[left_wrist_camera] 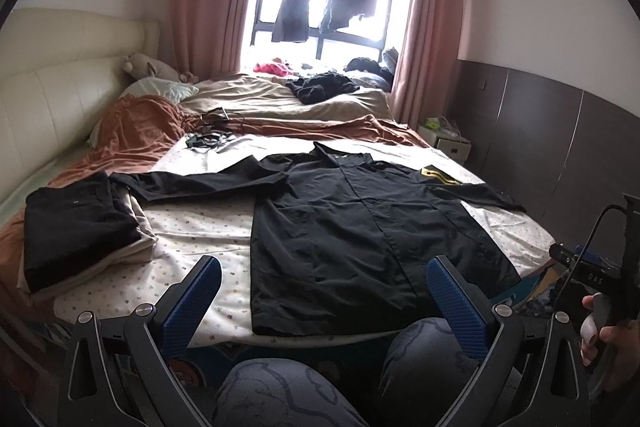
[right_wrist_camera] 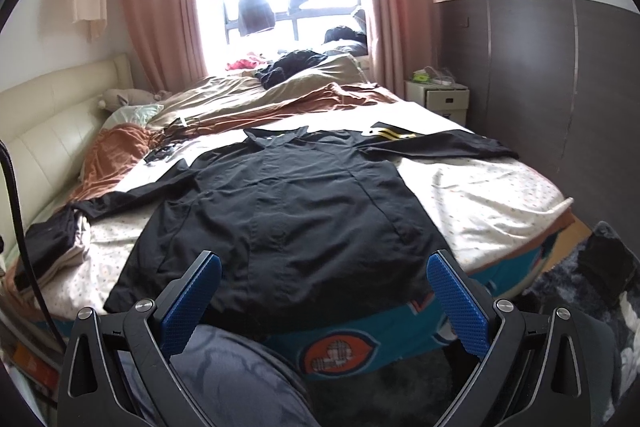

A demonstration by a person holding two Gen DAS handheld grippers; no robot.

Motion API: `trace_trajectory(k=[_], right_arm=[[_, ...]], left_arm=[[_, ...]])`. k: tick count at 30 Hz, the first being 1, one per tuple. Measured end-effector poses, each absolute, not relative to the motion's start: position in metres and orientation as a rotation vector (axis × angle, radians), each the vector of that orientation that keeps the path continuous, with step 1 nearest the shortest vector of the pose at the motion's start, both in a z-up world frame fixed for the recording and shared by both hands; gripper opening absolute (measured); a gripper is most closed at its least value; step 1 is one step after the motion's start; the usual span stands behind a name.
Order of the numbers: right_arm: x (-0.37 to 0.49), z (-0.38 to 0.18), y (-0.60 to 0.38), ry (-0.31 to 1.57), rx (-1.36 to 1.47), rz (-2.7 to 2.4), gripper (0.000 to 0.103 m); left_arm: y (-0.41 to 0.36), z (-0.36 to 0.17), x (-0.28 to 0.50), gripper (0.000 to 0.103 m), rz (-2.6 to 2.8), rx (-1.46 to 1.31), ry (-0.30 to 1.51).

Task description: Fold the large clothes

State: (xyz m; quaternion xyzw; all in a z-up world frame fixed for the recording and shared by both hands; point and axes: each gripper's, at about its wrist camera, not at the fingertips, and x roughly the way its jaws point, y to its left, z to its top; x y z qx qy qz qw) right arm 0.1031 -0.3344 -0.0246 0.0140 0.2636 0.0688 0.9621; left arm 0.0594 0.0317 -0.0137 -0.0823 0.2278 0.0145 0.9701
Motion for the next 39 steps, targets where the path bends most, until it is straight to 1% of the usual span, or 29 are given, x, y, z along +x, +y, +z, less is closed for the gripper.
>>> trace_trajectory(k=[10, 18, 23, 29, 31, 34, 39], right_arm=[[0.192, -0.005, -0.289, 0.563, 0.014, 0.264, 0.103], [0.262, 0.023, -0.253, 0.550, 0.023, 0.329, 0.103], [0.299, 0.025, -0.229, 0.562, 0.016, 0.361, 0.103], [0.342, 0.018, -0.193, 0.597, 0.034, 0.412, 0.102], [0.356, 0.014, -0.178, 0.610, 0.032, 0.427, 0.099], [0.379, 0.003, -0.157, 0.643, 0.042, 0.452, 0.094], [0.416, -0.020, -0.119, 0.710, 0.024, 0.479, 0.082]], left_arm=[[0.088, -0.007, 0.123, 0.103, 0.105, -0.205, 0.491], [0.156, -0.003, 0.174, 0.103, 0.208, -0.267, 0.519], [0.197, -0.006, 0.197, 0.102, 0.267, -0.299, 0.538], [0.257, -0.012, 0.222, 0.095, 0.346, -0.357, 0.570], [0.277, -0.015, 0.230, 0.090, 0.380, -0.377, 0.585], [0.312, -0.024, 0.242, 0.082, 0.415, -0.446, 0.602], [0.363, -0.043, 0.264, 0.075, 0.452, -0.544, 0.633]])
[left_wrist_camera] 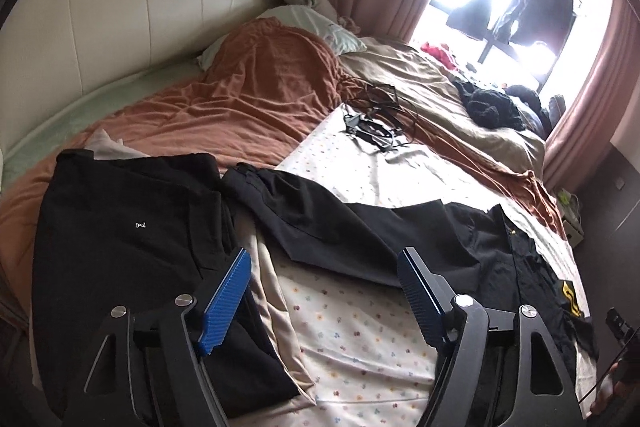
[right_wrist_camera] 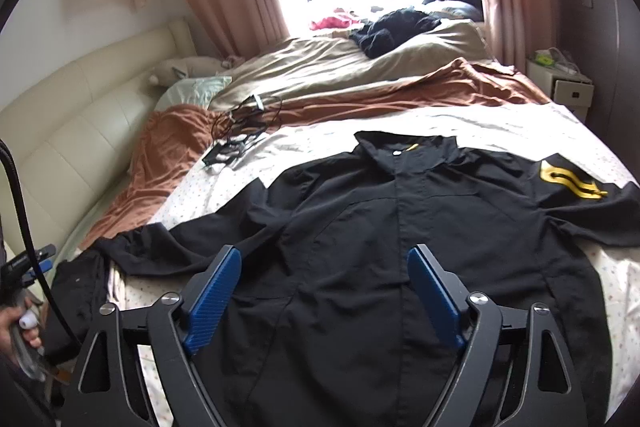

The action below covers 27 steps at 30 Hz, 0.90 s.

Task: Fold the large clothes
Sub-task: 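Lower both tools onto the jacket side and close them on its edge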

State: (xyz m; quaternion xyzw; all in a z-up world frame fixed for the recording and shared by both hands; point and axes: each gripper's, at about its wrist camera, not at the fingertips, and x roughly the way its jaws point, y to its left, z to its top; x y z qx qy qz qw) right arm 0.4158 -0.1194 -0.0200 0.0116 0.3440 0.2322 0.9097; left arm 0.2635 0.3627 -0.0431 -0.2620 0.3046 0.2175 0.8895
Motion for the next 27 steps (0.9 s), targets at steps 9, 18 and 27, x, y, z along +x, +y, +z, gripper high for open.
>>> trace_trajectory(k=[9, 18, 27], right_arm=[[0.469, -0.062, -0.066, 0.833, -0.012, 0.516, 0.065], [0.511, -0.096, -0.024, 0.896, -0.065, 0.513, 0.064], [0.544, -0.132, 0.015, 0.974, -0.058, 0.540, 0.042]], left_arm=[[0.437, -0.087, 0.313, 0.067, 0.493, -0.658, 0.705], [0.490, -0.128, 0.356, 0.066, 0.558, -0.689, 0.801], [0.518, -0.158, 0.378, 0.036, 0.637, -0.654, 0.882]])
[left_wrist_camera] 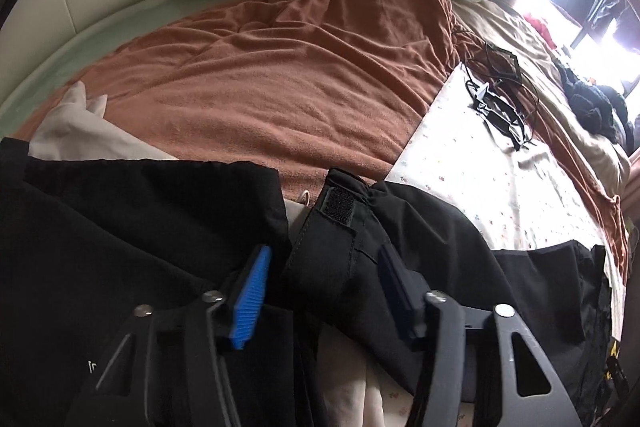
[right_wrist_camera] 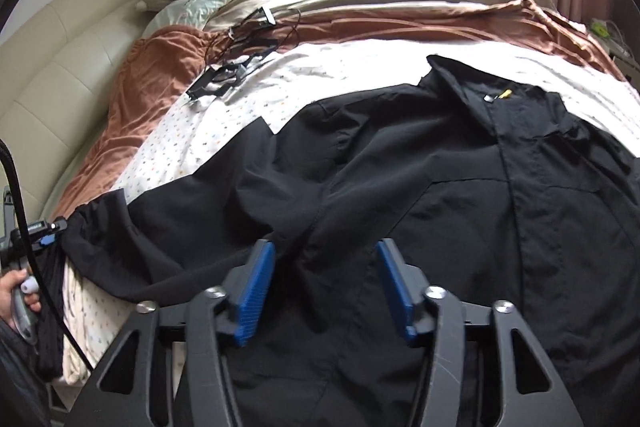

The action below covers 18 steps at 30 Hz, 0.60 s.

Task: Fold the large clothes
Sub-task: 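Lower both tools onto the jacket side and close them on its edge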

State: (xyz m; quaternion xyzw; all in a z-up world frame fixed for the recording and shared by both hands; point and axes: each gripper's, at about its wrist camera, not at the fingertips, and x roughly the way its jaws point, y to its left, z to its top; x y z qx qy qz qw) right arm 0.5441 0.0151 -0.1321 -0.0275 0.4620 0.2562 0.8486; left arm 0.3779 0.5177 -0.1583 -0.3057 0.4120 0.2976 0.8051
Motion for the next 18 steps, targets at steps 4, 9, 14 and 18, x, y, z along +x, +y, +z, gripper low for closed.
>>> trace_trajectory(k=[4, 9, 14, 18], right_arm=[[0.557, -0.152, 0.021, 1.040, 0.019, 0.572, 0.027], [0.567, -0.175, 0.031, 1.097, 0.083, 0.611, 0.016], [0.583, -0.207, 0.034, 1.161, 0.141, 0.602, 0.016], [0.591, -0.220, 0.028, 1.195, 0.206, 0.642, 0.014]], left_arm=[[0.515, -0.153, 0.383, 0.026, 0.585, -0.647, 0.869], [0.496, -0.117, 0.384, 0.025, 0.548, -0.572, 0.794], [0.474, -0.062, 0.383, 0.023, 0.516, -0.510, 0.703], [0.449, -0.012, 0.389, 0.018, 0.467, -0.474, 0.635]])
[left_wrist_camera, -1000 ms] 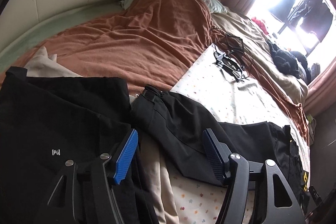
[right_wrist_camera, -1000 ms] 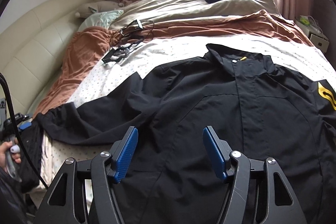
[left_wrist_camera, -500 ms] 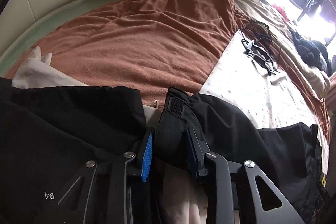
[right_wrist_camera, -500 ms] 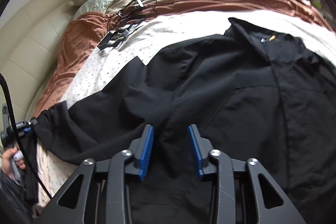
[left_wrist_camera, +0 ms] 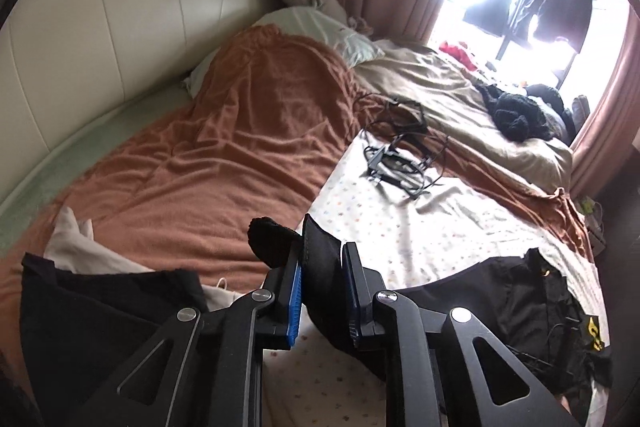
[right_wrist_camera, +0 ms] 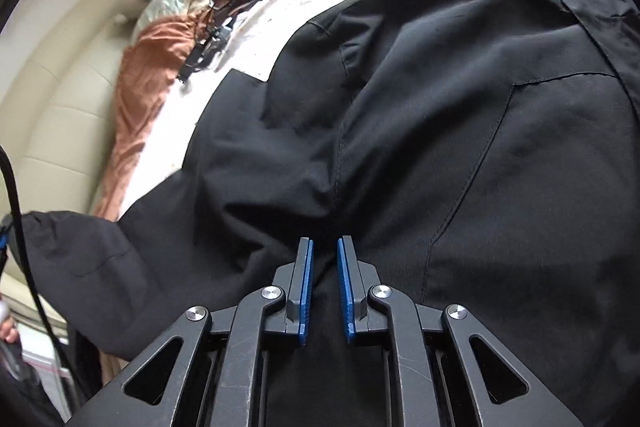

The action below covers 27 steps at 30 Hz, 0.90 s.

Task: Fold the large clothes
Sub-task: 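Lift the gripped jacket side with both tools, fold it over the back, open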

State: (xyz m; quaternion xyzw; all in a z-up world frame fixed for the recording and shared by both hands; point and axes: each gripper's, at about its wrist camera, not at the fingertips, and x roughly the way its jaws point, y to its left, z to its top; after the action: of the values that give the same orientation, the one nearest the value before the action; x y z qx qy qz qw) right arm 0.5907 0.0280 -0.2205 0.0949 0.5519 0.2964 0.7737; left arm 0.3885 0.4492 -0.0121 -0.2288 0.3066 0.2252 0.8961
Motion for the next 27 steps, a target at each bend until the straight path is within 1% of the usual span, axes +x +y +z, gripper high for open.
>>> trace_trajectory(k=[3, 6, 9, 11, 15, 21, 27], right_arm=[[0.591, -0.210, 0.018, 1.231, 0.252, 0.649, 0.014], [0.581, -0.186, 0.004, 1.204, 0.243, 0.653, 0.015], [0.572, -0.164, -0.014, 1.177, 0.239, 0.648, 0.026], [0.569, -0.151, -0.028, 1.160, 0.254, 0.639, 0.031], [0.548, -0.124, -0.070, 1.106, 0.294, 0.637, 0.037], [0.530, -0.098, -0.144, 1.032, 0.368, 0.570, 0.038], [0.523, -0.082, -0.202, 0.964, 0.451, 0.502, 0.038]], left_arm=[[0.424, 0.025, 0.396, 0.016, 0.427, -0.424, 0.591], [0.393, 0.063, 0.407, 0.015, 0.382, -0.379, 0.545], [0.359, 0.099, 0.422, 0.014, 0.332, -0.328, 0.510], [0.337, 0.118, 0.430, 0.014, 0.298, -0.307, 0.493], [0.285, 0.152, 0.450, 0.014, 0.236, -0.243, 0.460], [0.216, 0.185, 0.478, 0.013, 0.140, -0.187, 0.438], [0.141, 0.202, 0.505, 0.012, 0.039, -0.130, 0.435]])
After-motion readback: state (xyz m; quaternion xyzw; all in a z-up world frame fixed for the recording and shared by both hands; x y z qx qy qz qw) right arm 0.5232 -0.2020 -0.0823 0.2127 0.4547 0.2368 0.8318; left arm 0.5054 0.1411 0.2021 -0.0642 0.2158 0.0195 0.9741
